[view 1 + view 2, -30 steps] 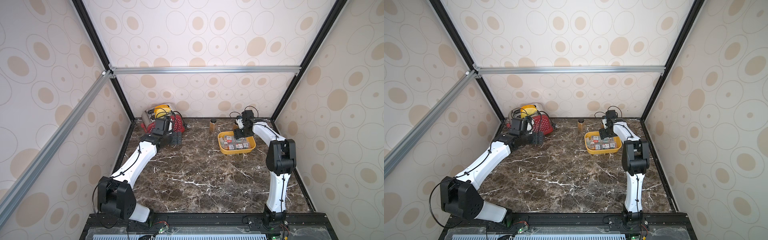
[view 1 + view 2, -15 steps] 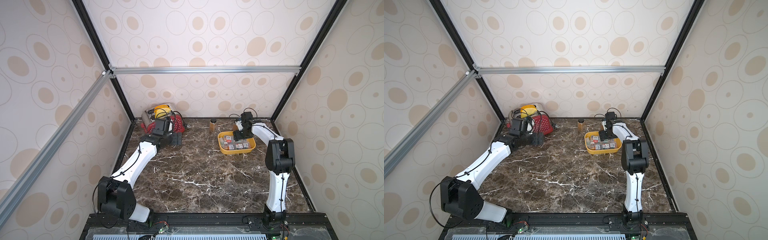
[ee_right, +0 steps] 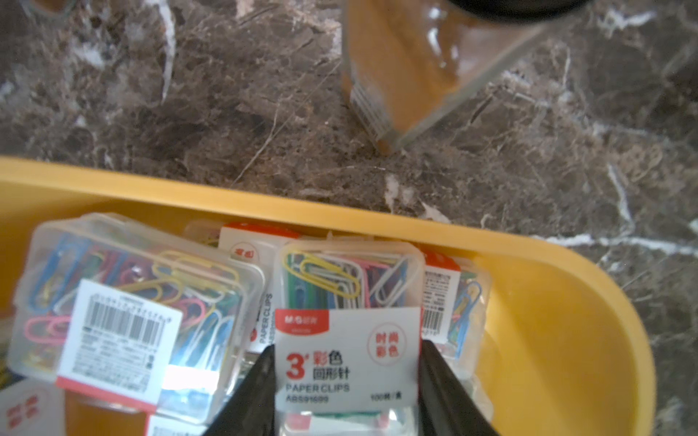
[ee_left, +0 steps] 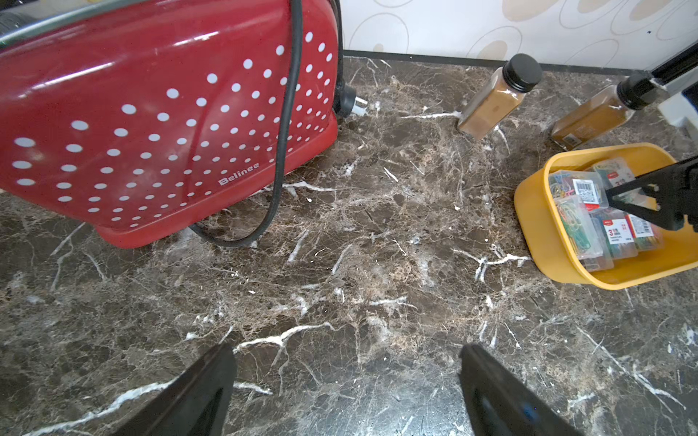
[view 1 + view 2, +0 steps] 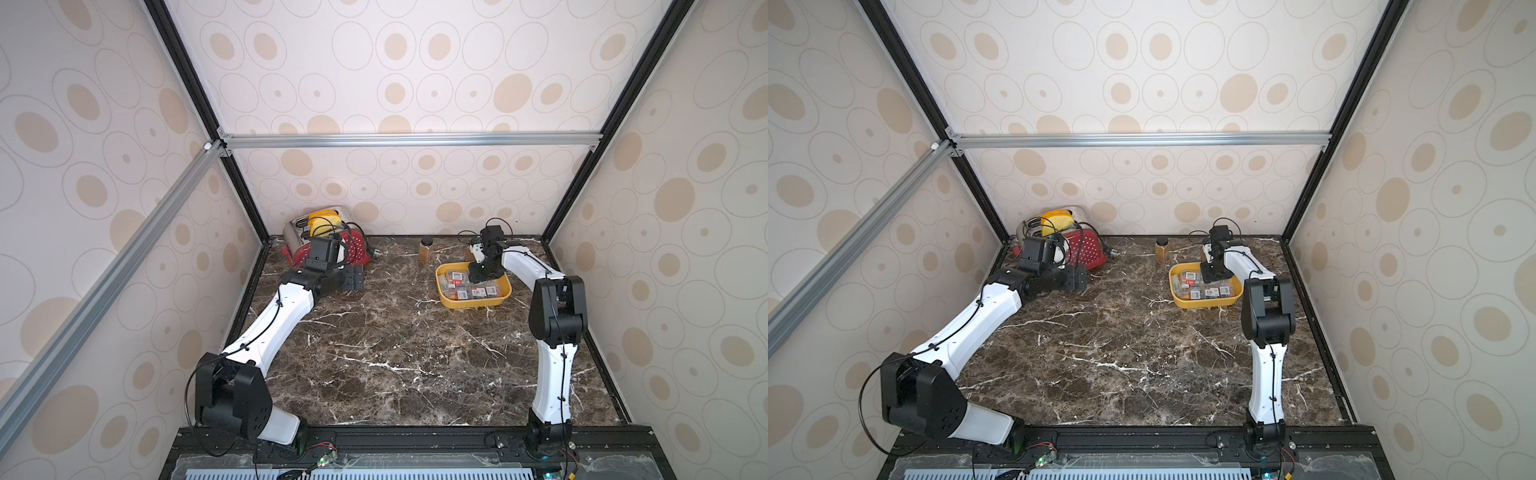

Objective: Take the paper clips out of the storage box
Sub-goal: Pick up the boxed paper clips from the storage box.

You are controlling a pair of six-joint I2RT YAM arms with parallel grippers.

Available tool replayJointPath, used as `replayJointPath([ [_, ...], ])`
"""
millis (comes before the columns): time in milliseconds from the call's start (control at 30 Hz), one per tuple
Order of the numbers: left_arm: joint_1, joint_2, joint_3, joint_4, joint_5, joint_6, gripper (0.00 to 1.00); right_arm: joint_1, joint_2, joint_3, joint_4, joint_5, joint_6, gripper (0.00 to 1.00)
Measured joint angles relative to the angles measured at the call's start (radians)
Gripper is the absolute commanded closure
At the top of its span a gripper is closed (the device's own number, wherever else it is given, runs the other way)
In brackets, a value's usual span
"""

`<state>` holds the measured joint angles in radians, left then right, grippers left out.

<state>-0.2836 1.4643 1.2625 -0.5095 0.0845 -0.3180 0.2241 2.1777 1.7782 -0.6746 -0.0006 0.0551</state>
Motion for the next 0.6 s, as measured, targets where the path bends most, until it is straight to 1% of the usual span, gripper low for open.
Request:
replayJointPath([
  [100, 0.000, 0.000, 0.000, 0.000, -0.001, 0.000, 0.04, 0.000, 0.000, 0.003, -0.003, -0.001, 0.001, 0.71],
  [133, 0.000, 0.000, 0.000, 0.000, -0.001, 0.000, 0.04, 0.000, 0.000, 0.004, -0.005, 0.000, 0.002, 0.73],
  [233, 0.000, 0.000, 0.000, 0.000, -0.003, 0.000, 0.04, 0.000, 0.000, 0.008, -0.009, 0.002, 0.006, 0.77],
  [333, 0.000, 0.000, 0.000, 0.000, -0.004, 0.000, 0.04, 0.000, -0.001, 0.025, -0.026, 0.006, 0.009, 0.86],
  [433, 0.000, 0.000, 0.000, 0.000, -0.004, 0.000, 0.04, 0.001, -0.010, 0.055, -0.058, 0.006, 0.014, 0.91],
  [567, 0.000, -0.005, 0.000, -0.002, -0.004, 0.001, 0.03, 0.007, -0.060, 0.085, -0.092, 0.005, 0.026, 1.00],
  [600, 0.000, -0.008, 0.000, -0.002, -0.004, 0.001, 0.03, 0.011, -0.079, 0.088, -0.099, 0.002, 0.031, 1.00],
])
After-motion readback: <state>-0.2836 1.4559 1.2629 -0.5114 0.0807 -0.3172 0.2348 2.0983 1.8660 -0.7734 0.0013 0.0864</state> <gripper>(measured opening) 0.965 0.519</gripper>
